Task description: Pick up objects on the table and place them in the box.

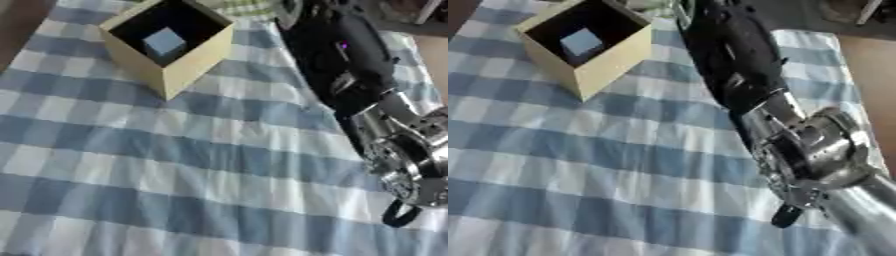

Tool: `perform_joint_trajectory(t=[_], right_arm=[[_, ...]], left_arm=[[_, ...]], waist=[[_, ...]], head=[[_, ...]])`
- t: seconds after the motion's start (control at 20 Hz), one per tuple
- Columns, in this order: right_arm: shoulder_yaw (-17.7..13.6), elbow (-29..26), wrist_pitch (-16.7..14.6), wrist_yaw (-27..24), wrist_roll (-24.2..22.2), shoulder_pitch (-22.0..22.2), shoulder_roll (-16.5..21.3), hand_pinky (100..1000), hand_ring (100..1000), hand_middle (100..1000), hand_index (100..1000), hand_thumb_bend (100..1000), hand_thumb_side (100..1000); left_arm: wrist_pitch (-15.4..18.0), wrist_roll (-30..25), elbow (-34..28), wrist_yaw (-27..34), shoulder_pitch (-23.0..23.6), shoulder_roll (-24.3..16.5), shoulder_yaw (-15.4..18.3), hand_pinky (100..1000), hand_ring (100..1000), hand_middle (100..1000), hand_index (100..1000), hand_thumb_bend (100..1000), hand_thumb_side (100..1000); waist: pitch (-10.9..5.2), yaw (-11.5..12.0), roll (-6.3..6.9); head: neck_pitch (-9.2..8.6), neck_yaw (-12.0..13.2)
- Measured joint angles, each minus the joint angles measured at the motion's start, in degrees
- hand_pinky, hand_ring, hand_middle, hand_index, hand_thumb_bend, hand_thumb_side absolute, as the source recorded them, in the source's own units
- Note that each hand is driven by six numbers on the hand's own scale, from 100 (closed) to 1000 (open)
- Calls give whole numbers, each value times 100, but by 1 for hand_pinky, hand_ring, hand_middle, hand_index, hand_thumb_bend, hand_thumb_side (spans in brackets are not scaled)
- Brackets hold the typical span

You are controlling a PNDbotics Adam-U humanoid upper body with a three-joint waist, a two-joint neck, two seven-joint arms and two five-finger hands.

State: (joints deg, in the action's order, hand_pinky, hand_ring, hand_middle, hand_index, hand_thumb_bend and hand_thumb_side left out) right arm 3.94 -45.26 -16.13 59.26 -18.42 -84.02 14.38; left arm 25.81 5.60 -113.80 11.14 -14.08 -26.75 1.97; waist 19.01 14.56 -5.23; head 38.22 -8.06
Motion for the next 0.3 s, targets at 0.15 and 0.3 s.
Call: perform_joint_trajectory(t=[0.15,0.3], right_arm=[[295,-660,-104,-750,-110,323,395,808,808,772,867,100,734],[518,-1480,-39,-1590,-158,797,810,796,787,753,852,100,752]], left_arm=[[7,25,0,9,10,0,7,621,703,761,806,100,760],[34,59,0,26,10,-1,22,621,704,761,807,100,753]], waist=[[-47,-140,82],[-61,-283,168]], head=[[77,123],[151,230]])
